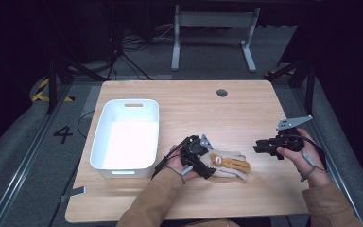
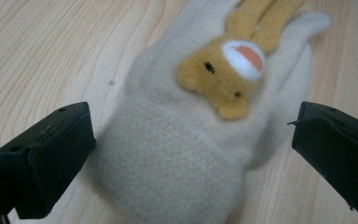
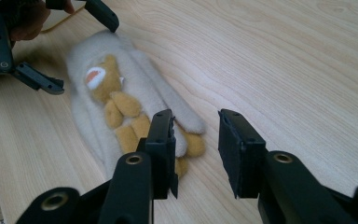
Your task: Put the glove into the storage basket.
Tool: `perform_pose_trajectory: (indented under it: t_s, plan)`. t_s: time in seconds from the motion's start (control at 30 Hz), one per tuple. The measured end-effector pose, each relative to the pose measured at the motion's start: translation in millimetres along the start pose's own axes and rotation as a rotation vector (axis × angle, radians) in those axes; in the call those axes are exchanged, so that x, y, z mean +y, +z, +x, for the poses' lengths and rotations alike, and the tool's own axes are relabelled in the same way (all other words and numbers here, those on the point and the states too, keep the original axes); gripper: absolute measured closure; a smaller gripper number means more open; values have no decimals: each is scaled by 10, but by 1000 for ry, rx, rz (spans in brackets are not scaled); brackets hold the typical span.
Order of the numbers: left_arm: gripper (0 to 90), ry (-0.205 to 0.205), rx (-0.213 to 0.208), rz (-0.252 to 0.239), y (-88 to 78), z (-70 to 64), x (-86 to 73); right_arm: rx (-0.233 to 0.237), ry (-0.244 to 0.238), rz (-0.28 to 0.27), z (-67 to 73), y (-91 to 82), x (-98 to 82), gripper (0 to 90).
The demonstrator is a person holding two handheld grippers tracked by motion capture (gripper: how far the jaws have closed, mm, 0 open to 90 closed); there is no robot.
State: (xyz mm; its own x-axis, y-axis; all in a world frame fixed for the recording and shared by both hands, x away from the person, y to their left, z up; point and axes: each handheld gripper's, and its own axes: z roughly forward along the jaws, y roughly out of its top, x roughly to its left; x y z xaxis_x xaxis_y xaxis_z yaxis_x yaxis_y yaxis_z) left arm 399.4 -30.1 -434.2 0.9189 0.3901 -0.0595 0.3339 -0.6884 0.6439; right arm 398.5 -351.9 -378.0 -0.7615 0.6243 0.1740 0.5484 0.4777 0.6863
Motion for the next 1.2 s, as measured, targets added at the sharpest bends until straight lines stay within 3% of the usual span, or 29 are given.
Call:
perform_pose_trajectory:
  t_s: [0.2, 0.4, 0.73, 1.03, 1.2]
  plan:
    - [0, 16, 19, 30, 57, 44, -25, 5, 4, 0, 0, -1, -1, 663]
    - [0, 50, -4, 55, 138, 47, -41, 16, 0, -5, 9, 4, 2, 660]
    - [0, 69, -29, 73, 165, -15, -49, 22, -9, -3, 22, 20, 8, 655]
    - [0, 63, -20, 81, 227, -2, -40, 26, -10, -4, 29, 23, 10, 654]
    - [0, 82, -2, 117, 284, -24, -27, 26, -11, -8, 29, 16, 11, 653]
